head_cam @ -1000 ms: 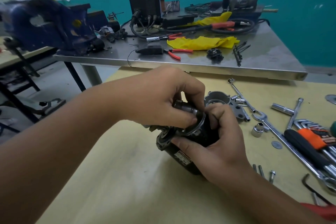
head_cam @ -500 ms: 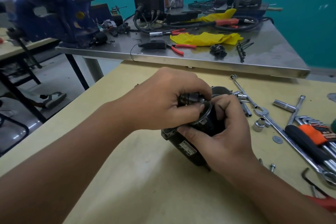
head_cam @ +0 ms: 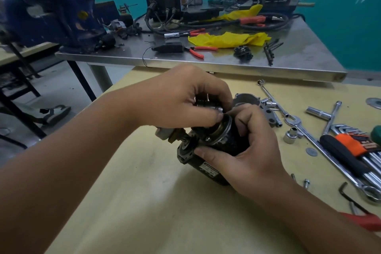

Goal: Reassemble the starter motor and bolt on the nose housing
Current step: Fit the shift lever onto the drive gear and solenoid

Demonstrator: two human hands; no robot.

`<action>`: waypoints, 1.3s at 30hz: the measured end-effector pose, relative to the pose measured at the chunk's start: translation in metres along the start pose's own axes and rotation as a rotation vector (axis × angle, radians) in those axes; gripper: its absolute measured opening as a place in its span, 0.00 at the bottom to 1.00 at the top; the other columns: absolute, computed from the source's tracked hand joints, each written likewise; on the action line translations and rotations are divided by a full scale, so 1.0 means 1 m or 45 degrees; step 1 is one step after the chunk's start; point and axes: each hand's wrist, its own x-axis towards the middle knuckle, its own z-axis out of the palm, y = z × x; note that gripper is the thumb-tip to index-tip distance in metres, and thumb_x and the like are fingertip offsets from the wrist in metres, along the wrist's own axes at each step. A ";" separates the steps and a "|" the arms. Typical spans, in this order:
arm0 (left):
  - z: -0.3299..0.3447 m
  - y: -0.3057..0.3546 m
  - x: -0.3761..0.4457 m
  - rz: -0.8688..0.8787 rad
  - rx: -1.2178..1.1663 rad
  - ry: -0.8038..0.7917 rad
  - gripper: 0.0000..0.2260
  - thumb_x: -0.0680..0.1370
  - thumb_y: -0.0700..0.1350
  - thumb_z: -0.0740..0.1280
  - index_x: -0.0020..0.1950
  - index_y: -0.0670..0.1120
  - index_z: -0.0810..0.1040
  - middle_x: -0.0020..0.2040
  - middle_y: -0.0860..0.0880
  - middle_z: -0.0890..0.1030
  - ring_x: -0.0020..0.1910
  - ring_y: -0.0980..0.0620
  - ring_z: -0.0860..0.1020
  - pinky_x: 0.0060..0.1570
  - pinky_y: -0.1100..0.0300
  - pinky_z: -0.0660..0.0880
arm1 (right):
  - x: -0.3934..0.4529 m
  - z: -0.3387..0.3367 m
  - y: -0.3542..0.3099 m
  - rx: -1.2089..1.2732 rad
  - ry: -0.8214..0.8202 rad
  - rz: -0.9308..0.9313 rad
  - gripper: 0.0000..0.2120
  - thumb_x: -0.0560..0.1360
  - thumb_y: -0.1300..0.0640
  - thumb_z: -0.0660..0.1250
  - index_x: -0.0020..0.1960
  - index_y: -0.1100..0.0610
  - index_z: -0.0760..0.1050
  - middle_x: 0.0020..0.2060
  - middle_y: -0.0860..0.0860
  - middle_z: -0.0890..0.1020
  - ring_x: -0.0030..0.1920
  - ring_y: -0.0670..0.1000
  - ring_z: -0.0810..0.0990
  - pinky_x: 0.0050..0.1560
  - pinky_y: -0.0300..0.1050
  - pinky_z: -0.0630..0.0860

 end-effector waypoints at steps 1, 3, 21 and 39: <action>-0.002 -0.001 0.000 -0.015 -0.034 -0.030 0.07 0.77 0.40 0.69 0.53 0.45 0.84 0.41 0.56 0.83 0.42 0.54 0.83 0.40 0.63 0.79 | 0.000 0.000 0.000 0.000 -0.010 -0.004 0.28 0.61 0.46 0.80 0.44 0.53 0.63 0.39 0.53 0.72 0.38 0.62 0.72 0.35 0.62 0.72; -0.006 -0.002 0.001 -0.040 -0.081 -0.081 0.06 0.77 0.40 0.69 0.52 0.45 0.84 0.42 0.52 0.84 0.42 0.49 0.83 0.40 0.54 0.81 | 0.000 -0.001 0.000 0.000 -0.032 -0.012 0.28 0.61 0.47 0.81 0.44 0.54 0.63 0.39 0.52 0.71 0.38 0.62 0.72 0.35 0.62 0.72; 0.005 -0.011 -0.001 -0.050 -0.078 0.032 0.11 0.76 0.48 0.74 0.56 0.47 0.82 0.46 0.59 0.82 0.46 0.57 0.83 0.42 0.65 0.78 | 0.000 -0.006 0.009 0.090 -0.032 0.085 0.29 0.61 0.48 0.83 0.47 0.53 0.65 0.41 0.51 0.76 0.41 0.61 0.77 0.37 0.65 0.77; 0.132 -0.034 -0.064 -0.423 -1.310 1.433 0.33 0.70 0.59 0.79 0.68 0.45 0.73 0.58 0.48 0.84 0.57 0.46 0.83 0.54 0.48 0.80 | -0.003 -0.011 0.006 0.001 0.015 -0.046 0.35 0.65 0.45 0.80 0.69 0.44 0.72 0.57 0.48 0.80 0.55 0.53 0.83 0.55 0.55 0.81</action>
